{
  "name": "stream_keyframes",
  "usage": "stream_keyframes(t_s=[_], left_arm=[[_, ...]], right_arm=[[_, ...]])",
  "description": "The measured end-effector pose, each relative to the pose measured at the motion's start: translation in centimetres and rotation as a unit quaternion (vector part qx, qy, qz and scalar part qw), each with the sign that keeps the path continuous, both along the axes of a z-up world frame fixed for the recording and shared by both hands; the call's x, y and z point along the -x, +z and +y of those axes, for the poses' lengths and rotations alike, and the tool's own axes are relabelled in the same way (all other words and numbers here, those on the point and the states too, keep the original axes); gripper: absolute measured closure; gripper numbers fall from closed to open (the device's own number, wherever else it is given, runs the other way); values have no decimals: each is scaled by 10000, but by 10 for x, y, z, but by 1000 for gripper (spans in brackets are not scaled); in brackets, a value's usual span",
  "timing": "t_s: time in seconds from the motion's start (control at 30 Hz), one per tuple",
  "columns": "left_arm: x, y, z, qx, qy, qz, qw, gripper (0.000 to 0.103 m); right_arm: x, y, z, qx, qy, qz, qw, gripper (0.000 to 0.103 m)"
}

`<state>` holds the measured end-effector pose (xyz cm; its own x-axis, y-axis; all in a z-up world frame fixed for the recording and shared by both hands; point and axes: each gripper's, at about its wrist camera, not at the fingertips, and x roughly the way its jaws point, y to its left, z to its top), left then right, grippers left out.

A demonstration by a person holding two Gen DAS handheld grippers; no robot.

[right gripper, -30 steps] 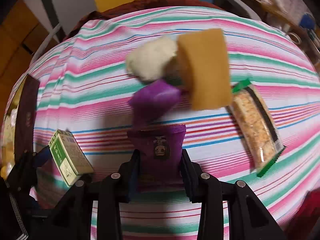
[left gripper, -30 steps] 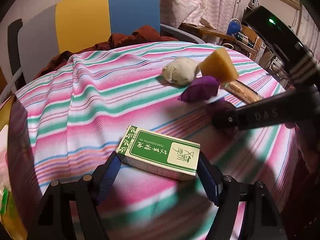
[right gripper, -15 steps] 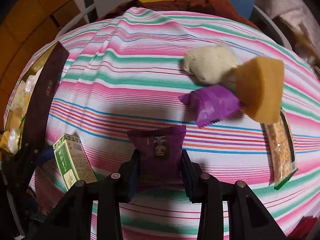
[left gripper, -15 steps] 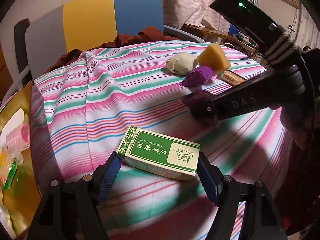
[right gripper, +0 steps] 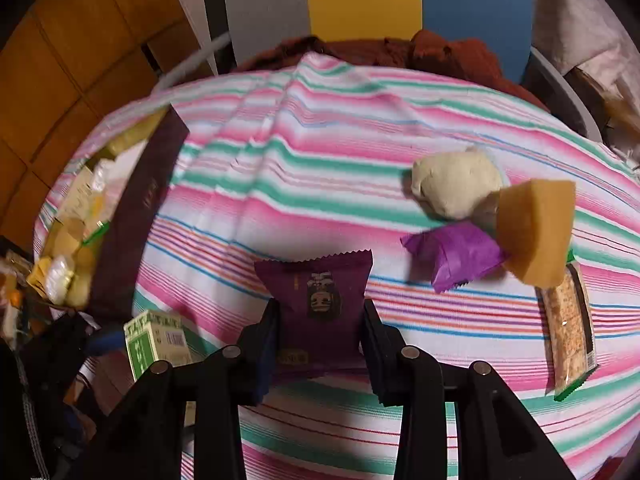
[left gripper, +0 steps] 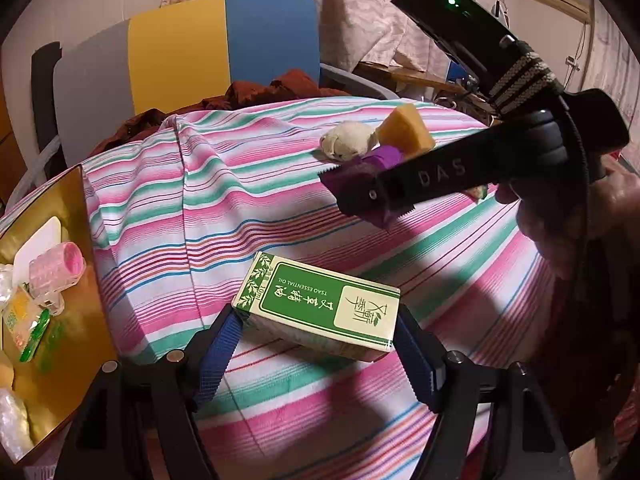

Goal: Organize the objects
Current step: 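Carry the green box and purple packet over the gold tray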

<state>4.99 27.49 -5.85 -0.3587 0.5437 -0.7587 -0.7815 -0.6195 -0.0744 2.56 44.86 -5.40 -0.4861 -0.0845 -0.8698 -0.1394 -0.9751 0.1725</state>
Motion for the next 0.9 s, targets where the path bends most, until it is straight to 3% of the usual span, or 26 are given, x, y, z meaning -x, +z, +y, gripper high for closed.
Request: stream_keyframes(t_s=[0.17,0.43,0.9], left_arm=[[-2,21,-14,-231,126,109,9996,27],[12,48,-47,-554,638,167,9963,26],[51,55,-124,-721,1708,116,9826,26]], right_arm=[[-3,13,0,93,-23,360,9993,64],[-4,20,-10,26,86,542,9985,64],[6,41,-66,96,432,697,9966,64]])
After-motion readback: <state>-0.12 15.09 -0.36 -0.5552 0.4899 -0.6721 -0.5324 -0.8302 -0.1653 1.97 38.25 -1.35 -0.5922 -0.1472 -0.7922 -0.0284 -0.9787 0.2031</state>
